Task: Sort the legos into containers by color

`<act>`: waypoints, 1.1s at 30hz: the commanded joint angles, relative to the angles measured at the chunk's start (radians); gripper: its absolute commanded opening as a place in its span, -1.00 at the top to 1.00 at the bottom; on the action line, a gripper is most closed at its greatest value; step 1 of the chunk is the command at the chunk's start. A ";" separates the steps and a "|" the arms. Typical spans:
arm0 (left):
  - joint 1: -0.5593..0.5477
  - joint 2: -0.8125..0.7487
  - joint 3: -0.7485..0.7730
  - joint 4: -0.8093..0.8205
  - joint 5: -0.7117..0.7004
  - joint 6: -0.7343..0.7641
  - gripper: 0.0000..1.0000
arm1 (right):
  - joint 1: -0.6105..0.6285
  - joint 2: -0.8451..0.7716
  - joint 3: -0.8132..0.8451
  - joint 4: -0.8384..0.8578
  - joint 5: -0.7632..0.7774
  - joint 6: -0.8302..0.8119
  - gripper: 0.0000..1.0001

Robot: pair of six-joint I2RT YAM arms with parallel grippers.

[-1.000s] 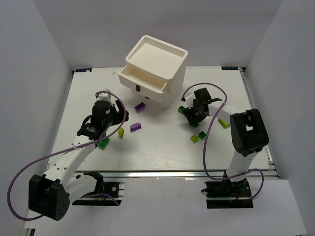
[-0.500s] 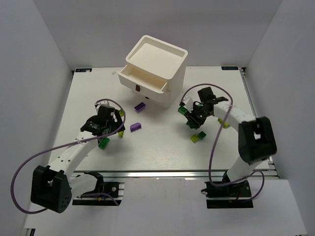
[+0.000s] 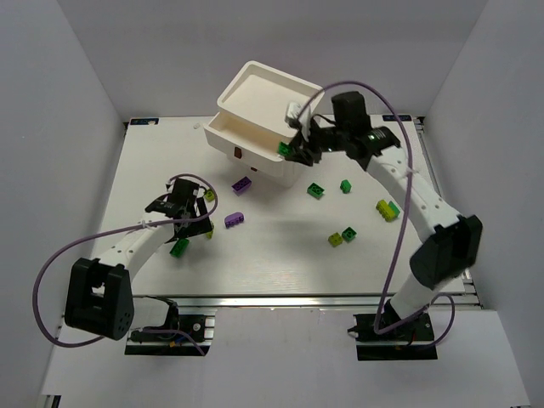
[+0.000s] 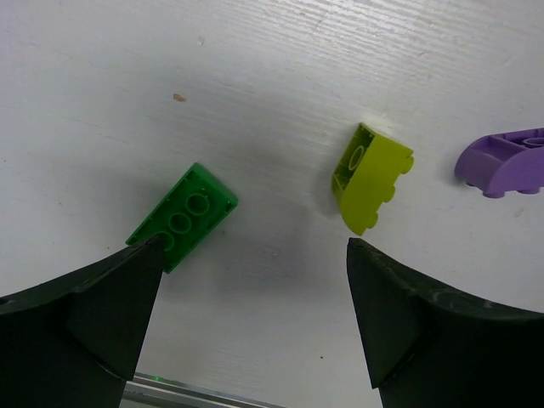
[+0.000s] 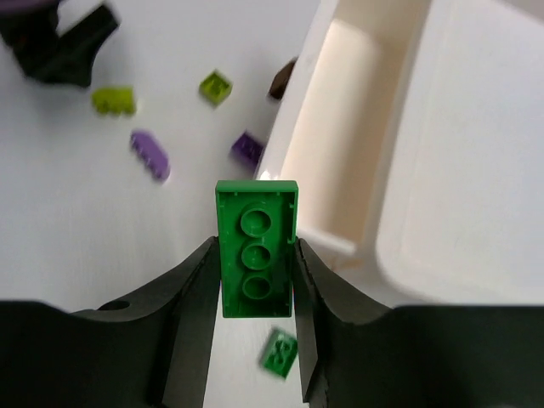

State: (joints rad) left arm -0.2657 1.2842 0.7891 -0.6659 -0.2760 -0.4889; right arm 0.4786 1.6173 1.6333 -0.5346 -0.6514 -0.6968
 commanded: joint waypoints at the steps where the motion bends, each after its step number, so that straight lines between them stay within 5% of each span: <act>1: 0.019 0.029 0.056 -0.038 -0.012 0.055 -0.95 | 0.055 0.131 0.217 0.113 0.082 0.253 1.00; 8: 0.019 0.075 0.091 -0.069 -0.011 0.122 -0.96 | 0.110 0.240 0.300 0.196 0.206 0.335 0.89; 14: 0.019 0.105 0.085 -0.075 0.004 0.134 -0.96 | 0.126 0.263 0.261 0.242 0.305 0.347 -0.01; 19: 0.019 0.127 0.097 -0.075 0.014 0.151 -0.96 | 0.126 0.271 0.260 0.252 0.314 0.350 -0.25; 28: 0.019 0.220 0.140 -0.116 0.028 0.171 -0.95 | 0.104 0.248 0.345 0.200 0.211 0.391 -0.35; 33: 0.054 0.290 0.200 -0.167 0.064 0.252 -0.90 | 0.077 0.144 0.261 0.234 0.141 0.404 -0.44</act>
State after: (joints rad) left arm -0.2359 1.5551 0.9401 -0.8001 -0.2462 -0.2939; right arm 0.5797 1.8664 1.9079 -0.3428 -0.4438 -0.3168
